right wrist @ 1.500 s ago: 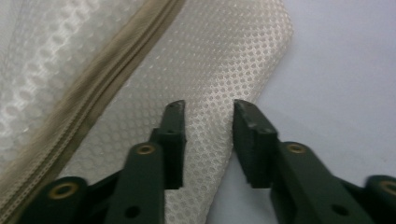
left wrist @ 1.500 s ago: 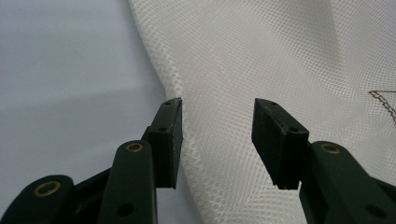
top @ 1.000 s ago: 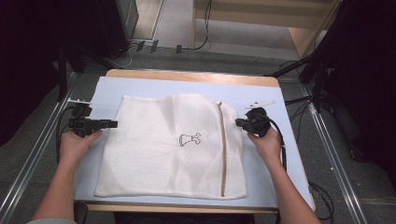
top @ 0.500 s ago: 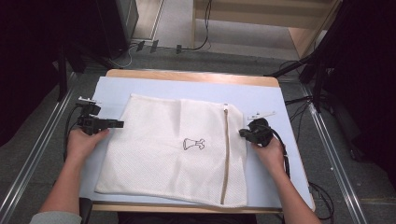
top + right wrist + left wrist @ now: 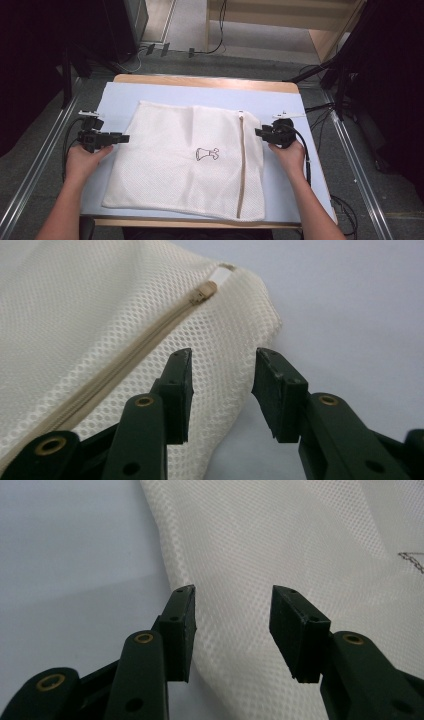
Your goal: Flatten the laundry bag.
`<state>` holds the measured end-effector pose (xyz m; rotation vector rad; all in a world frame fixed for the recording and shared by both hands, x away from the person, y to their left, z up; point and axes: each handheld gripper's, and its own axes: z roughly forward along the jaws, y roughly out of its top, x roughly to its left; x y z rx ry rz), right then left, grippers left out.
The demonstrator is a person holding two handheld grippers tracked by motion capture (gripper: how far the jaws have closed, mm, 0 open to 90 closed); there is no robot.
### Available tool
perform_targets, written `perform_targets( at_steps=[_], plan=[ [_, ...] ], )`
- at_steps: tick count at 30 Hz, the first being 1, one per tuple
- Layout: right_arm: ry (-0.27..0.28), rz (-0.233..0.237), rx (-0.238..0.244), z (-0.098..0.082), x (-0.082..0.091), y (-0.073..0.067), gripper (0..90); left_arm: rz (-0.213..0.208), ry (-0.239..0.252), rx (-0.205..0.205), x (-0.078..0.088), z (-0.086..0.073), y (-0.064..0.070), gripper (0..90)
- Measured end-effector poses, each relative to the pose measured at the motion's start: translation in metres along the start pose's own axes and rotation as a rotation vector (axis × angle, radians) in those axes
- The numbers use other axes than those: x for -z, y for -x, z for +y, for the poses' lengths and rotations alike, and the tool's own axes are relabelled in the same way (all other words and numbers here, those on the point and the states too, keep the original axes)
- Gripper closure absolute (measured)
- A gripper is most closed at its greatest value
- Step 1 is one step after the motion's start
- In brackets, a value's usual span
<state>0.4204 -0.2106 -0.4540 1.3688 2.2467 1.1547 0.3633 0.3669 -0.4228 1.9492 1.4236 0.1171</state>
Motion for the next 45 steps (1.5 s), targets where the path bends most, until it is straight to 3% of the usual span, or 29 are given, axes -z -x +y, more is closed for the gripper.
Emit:
perform_targets(
  at_steps=[2,5,7,14,17,19,20,22,24,28,30,34,38,41,45],
  plan=[
    [-0.042,-0.003,-0.011,0.005,-0.005,0.004,58.1,0.011,-0.003,0.004,0.005,-0.008,0.005,53.8],
    [-0.014,0.012,-0.031,0.005,-0.013,0.009,56.1,0.033,-0.014,0.001,0.01,-0.018,0.009,51.7],
    [-0.053,0.014,-0.043,0.009,-0.02,0.01,54.6,0.031,-0.036,0.023,0.011,-0.027,0.01,51.1],
    [-0.066,-0.014,-0.015,0.011,-0.034,0.009,58.9,0.017,-0.091,0.04,0.001,-0.039,0.014,52.3],
    [-0.082,-0.017,-0.023,0.009,-0.039,0.011,67.2,-0.017,-0.114,0.094,-0.005,-0.037,0.015,63.4],
    [-0.085,-0.004,-0.027,0.009,-0.039,0.011,76.9,-0.013,-0.117,0.096,-0.006,-0.036,0.014,71.0],
    [-0.101,0.016,-0.04,0.01,-0.039,0.011,83.3,-0.012,-0.122,0.092,-0.007,-0.036,0.014,81.6],
    [-0.109,0.013,-0.034,0.01,-0.039,0.009,83.9,-0.021,-0.134,0.078,-0.01,-0.034,0.013,85.2],
    [-0.119,0.0,-0.012,0.012,-0.038,0.005,84.6,-0.024,-0.128,0.061,-0.011,-0.03,0.012,87.4],
    [-0.125,-0.006,0.009,0.015,-0.025,0.002,84.2,-0.01,-0.095,0.07,-0.01,-0.016,0.005,87.9],
    [-0.113,0.008,-0.026,0.012,-0.016,0.005,84.0,-0.015,-0.07,0.072,-0.01,-0.007,0.001,87.9],
    [-0.121,0.004,-0.025,0.006,-0.007,0.002,84.3,-0.032,-0.048,0.061,-0.016,0.017,-0.006,88.0],
    [-0.124,0.001,-0.011,-0.004,0.006,-0.008,84.3,-0.023,-0.037,0.053,-0.027,0.038,-0.013,88.0],
    [-0.124,-0.003,0.034,-0.016,0.017,-0.017,84.0,-0.024,-0.023,0.063,-0.038,0.051,-0.02,88.0],
    [-0.116,0.042,0.028,-0.039,0.035,-0.031,84.1,-0.021,-0.02,0.061,-0.049,0.064,-0.024,88.0]
  ],
)
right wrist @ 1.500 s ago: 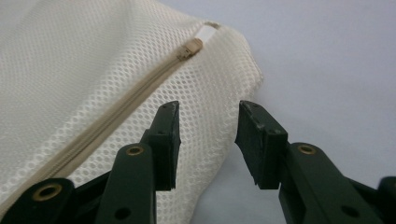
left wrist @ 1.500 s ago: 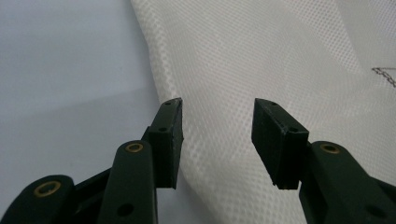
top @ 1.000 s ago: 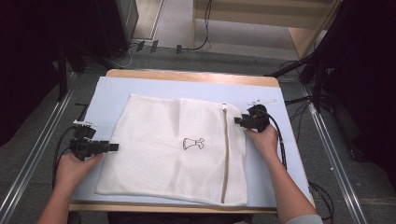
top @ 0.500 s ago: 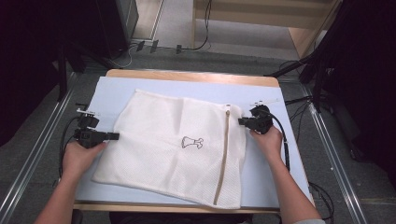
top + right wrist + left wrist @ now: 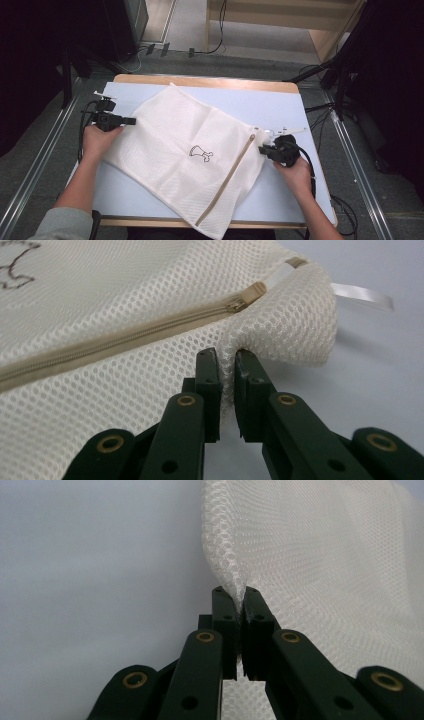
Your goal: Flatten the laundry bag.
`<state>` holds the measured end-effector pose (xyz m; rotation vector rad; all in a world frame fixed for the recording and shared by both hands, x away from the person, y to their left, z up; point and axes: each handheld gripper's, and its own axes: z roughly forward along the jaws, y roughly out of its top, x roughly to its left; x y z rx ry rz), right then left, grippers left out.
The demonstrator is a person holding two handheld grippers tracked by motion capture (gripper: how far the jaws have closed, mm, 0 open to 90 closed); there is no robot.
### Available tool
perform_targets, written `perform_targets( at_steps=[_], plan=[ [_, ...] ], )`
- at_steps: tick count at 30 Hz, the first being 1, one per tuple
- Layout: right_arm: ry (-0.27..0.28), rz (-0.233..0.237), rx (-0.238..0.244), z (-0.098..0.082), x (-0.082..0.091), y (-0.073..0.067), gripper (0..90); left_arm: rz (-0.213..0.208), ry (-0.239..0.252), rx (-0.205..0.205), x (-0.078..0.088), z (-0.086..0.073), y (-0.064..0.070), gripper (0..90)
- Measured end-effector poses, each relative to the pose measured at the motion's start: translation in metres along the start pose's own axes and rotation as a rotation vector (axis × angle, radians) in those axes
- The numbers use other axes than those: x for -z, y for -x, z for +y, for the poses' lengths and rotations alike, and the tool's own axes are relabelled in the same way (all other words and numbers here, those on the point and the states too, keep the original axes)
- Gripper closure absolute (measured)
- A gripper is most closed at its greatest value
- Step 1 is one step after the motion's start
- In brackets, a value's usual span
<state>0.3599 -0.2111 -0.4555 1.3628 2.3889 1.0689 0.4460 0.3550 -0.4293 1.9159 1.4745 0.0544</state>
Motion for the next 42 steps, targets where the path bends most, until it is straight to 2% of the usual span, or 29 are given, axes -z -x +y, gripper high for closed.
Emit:
perform_targets(
  at_steps=[2,5,9,12,14,18,21,22,23,24,27,28,34,39,42],
  plan=[
    [-0.005,0.008,0.0,-0.003,0.001,-0.002,84.1,0.004,0.009,-0.007,-0.003,0.006,0.001,88.0],
    [-0.015,0.039,0.019,-0.016,0.005,-0.013,83.9,0.004,0.019,-0.014,-0.007,0.015,0.004,88.0],
    [-0.037,0.064,0.033,-0.023,0.005,-0.023,83.9,0.005,0.027,-0.02,-0.013,0.023,0.005,88.0],
    [-0.055,0.077,0.053,-0.027,0.005,-0.028,83.0,0.001,0.02,-0.016,-0.017,0.024,0.003,87.7],
    [-0.045,0.076,0.052,-0.026,0.007,-0.027,80.1,0.004,0.019,-0.014,-0.019,0.024,0.002,86.2],
    [-0.009,0.074,0.052,-0.022,0.018,-0.022,72.3,0.006,0.02,-0.015,-0.017,0.022,0.002,71.4],
    [0.033,0.064,0.067,-0.016,0.027,-0.021,68.3,0.03,0.029,-0.036,-0.011,0.02,0.005,61.9],
    [0.057,0.061,0.07,-0.012,0.03,-0.02,63.4,0.038,0.028,-0.038,-0.008,0.019,0.006,55.6],
    [0.057,0.061,0.07,-0.012,0.03,-0.02,63.4,0.049,0.03,-0.045,-0.005,0.019,0.008,55.6],
    [0.07,0.054,0.073,-0.011,0.03,-0.019,62.1,0.059,0.042,-0.05,-0.001,0.017,0.009,55.0],
    [0.106,0.051,0.078,-0.005,0.027,-0.016,61.0,0.053,0.076,-0.057,0.011,0.013,0.012,53.6],
    [0.117,0.05,0.074,-0.001,0.026,-0.013,59.8,0.037,0.078,-0.048,0.015,0.011,0.012,51.9],
    [0.103,0.058,0.064,0.009,0.015,-0.004,56.3,0.024,0.06,-0.032,0.028,-0.008,0.021,50.9],
    [0.081,0.061,0.068,0.016,0.004,0.001,56.3,0.045,0.031,-0.051,0.034,-0.03,0.032,50.5],
    [0.085,0.06,0.073,0.022,-0.003,0.003,55.9,0.05,0.036,-0.041,0.04,-0.044,0.037,50.5]
  ],
)
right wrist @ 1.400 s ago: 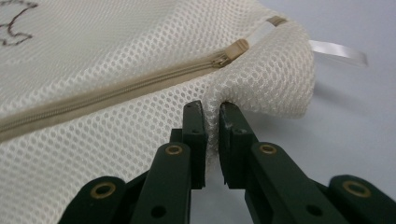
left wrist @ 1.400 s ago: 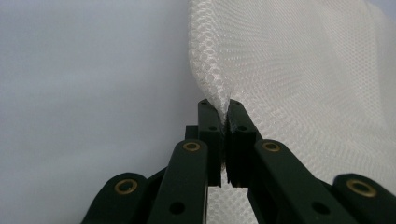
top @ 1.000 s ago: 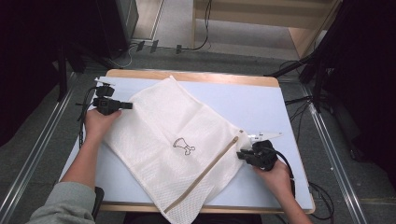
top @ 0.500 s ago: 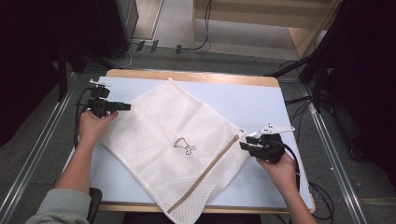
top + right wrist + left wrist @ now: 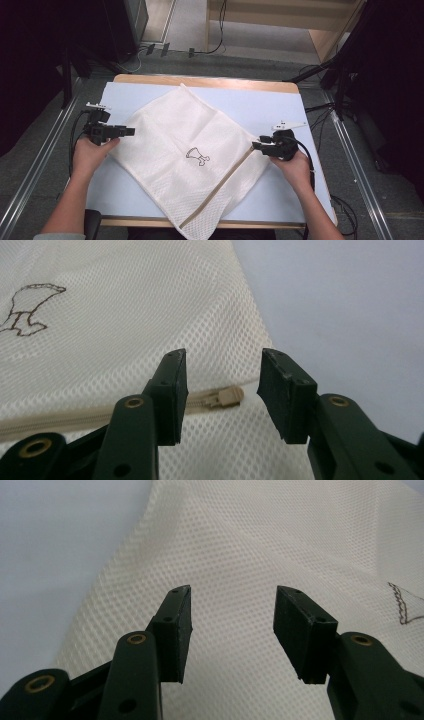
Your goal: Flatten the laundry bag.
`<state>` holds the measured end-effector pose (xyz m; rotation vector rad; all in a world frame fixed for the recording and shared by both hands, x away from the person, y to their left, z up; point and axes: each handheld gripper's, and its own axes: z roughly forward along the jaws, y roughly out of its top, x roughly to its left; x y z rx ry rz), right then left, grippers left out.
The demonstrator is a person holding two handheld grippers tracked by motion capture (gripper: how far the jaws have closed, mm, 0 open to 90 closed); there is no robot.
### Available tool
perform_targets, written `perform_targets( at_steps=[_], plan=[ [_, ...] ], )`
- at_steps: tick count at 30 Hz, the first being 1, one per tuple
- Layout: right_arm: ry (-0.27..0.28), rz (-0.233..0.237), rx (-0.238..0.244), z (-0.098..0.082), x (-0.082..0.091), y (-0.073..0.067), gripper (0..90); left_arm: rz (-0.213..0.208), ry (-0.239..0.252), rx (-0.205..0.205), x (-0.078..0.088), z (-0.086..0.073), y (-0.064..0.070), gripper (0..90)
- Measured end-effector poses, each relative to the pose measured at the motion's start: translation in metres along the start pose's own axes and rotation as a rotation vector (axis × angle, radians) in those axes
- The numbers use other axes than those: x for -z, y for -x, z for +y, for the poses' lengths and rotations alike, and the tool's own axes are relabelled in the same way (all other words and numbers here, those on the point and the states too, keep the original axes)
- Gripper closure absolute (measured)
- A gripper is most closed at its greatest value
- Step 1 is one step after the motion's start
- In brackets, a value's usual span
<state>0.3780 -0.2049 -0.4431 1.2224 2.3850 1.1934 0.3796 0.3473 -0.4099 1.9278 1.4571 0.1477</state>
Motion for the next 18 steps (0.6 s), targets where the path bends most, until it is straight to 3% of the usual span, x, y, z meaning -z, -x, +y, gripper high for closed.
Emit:
perform_targets(
  at_steps=[3,6,10,12,17,18],
  plan=[
    [0.003,0.002,0.006,0.006,-0.007,0.002,56.7,0.013,-0.006,0.003,0.008,-0.013,0.004,50.4],
    [-0.026,0.007,0.006,0.014,-0.014,0.003,56.8,0.021,0.001,0.014,0.015,-0.026,0.007,50.7],
    [-0.001,0.021,0.015,0.02,-0.021,0.004,56.8,0.039,-0.026,0.019,0.02,-0.041,0.011,50.7],
    [-0.027,0.019,0.009,0.024,-0.025,0.005,56.8,0.048,-0.028,0.023,0.023,-0.048,0.013,50.6],
    [-0.004,0.039,-0.006,0.03,-0.036,0.011,57.3,0.057,-0.027,0.033,0.031,-0.061,0.015,51.1],
    [-0.029,0.042,-0.017,0.031,-0.039,0.013,57.2,0.065,-0.026,0.036,0.033,-0.064,0.015,51.1]
  ],
)
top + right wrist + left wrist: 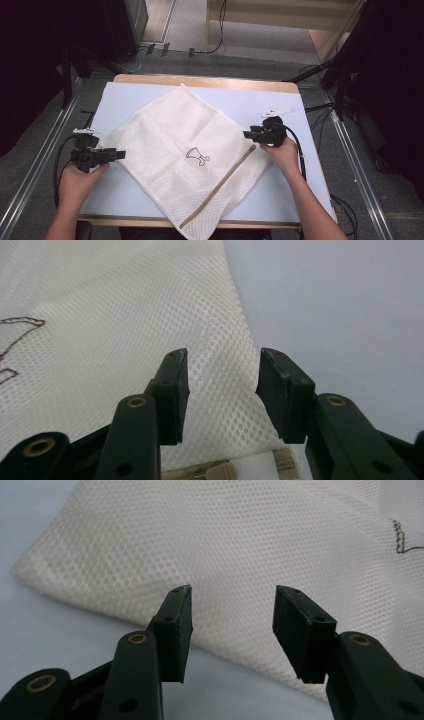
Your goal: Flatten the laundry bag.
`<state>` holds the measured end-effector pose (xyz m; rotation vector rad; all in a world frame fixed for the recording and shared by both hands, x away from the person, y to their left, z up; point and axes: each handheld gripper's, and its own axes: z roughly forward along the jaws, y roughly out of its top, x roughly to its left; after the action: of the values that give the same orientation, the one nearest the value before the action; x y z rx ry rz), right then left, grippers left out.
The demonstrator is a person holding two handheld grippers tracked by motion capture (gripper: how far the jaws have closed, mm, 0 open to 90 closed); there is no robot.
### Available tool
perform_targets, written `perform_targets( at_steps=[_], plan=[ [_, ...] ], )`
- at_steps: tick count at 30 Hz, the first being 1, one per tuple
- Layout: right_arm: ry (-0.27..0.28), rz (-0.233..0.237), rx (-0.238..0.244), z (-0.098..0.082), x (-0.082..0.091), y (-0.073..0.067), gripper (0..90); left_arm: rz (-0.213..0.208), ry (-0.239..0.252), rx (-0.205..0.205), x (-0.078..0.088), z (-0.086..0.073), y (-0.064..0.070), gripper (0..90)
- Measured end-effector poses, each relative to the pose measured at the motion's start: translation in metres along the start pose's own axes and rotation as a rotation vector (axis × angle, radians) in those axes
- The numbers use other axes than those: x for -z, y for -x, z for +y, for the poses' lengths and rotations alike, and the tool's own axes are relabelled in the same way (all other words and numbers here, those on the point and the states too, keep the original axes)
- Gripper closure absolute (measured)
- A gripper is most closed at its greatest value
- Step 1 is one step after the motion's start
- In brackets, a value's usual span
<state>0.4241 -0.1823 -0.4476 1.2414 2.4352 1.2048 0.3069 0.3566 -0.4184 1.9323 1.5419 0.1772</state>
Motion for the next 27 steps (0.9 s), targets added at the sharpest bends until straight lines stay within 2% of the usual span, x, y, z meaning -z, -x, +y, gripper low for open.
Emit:
perform_targets(
  at_steps=[5,7,8,10,13,15,19,21,23,26,27],
  plan=[
    [0.005,0.0,0.01,0.005,-0.01,0.003,57.2,0.017,0.004,0.03,0.006,-0.012,-0.005,51.5],
    [0.011,-0.001,0.015,0.005,-0.015,0.005,57.3,0.009,0.01,0.049,0.006,-0.015,-0.007,51.7],
    [0.005,-0.001,0.015,0.005,-0.018,0.006,57.4,0.005,0.013,0.058,0.004,-0.016,-0.009,51.9],
    [-0.038,0.006,0.015,0.007,-0.024,0.008,57.2,0.006,-0.001,0.077,-0.002,-0.016,-0.01,51.8],
    [-0.044,0.009,0.019,0.007,-0.03,0.007,56.2,0.02,-0.033,0.069,-0.011,-0.014,-0.01,51.4],
    [-0.061,0.005,0.025,0.007,-0.034,0.008,56.0,0.036,-0.021,0.056,-0.016,-0.011,-0.008,51.3],
    [-0.07,-0.011,0.046,0.005,-0.039,0.006,58.2,0.027,-0.011,0.068,-0.023,-0.007,-0.007,48.9],
    [-0.07,-0.021,0.05,0.005,-0.039,0.004,62.4,0.059,-0.011,0.058,-0.024,-0.007,-0.005,53.5],
    [-0.076,-0.042,0.054,0.004,-0.039,0.003,68.7,0.068,-0.004,0.065,-0.025,-0.007,-0.005,59.7],
    [-0.073,-0.041,0.04,0.004,-0.039,0.002,74.5,0.091,-0.001,0.065,-0.027,-0.007,-0.005,67.6],
    [-0.072,-0.038,0.036,0.004,-0.039,0.002,76.8,0.083,-0.003,0.062,-0.027,-0.006,-0.006,72.5]
  ],
)
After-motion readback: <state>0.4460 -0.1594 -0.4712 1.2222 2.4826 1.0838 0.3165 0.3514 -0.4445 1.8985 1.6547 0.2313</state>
